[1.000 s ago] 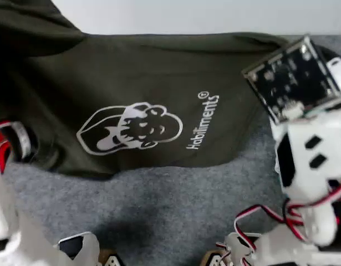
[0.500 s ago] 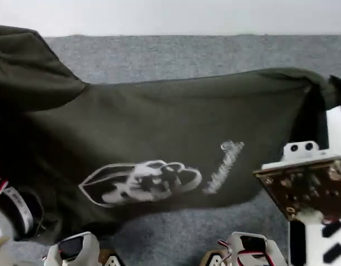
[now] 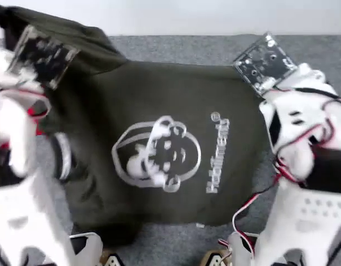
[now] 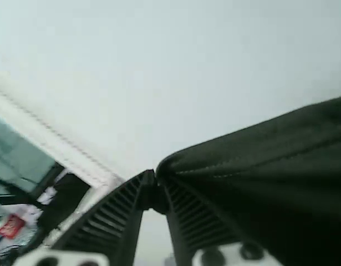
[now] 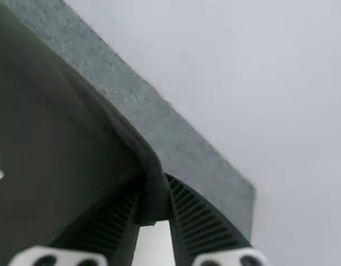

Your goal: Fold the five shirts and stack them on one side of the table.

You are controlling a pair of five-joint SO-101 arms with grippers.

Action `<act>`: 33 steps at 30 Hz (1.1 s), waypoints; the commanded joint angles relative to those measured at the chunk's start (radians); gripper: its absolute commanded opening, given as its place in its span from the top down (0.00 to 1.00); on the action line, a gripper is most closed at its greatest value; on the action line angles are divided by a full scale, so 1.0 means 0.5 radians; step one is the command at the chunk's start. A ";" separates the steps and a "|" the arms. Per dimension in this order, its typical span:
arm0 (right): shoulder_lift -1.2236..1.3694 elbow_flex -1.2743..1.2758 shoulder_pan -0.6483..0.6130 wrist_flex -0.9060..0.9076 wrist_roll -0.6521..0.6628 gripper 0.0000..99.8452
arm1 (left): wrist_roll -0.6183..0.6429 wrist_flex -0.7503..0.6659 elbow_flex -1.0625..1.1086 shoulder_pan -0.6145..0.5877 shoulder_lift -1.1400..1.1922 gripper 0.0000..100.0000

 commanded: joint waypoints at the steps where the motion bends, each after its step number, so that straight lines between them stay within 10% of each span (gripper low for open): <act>1: -0.041 0.396 -0.017 -0.480 0.025 0.99 | -0.028 -0.506 0.250 0.015 0.153 0.98; 18: 0.477 1.427 -0.143 -2.512 0.095 0.99 | -0.083 -1.798 0.275 0.095 1.092 0.98; 33: 0.833 1.062 -0.155 -2.598 0.169 0.99 | -0.199 -1.771 0.041 0.160 1.326 0.98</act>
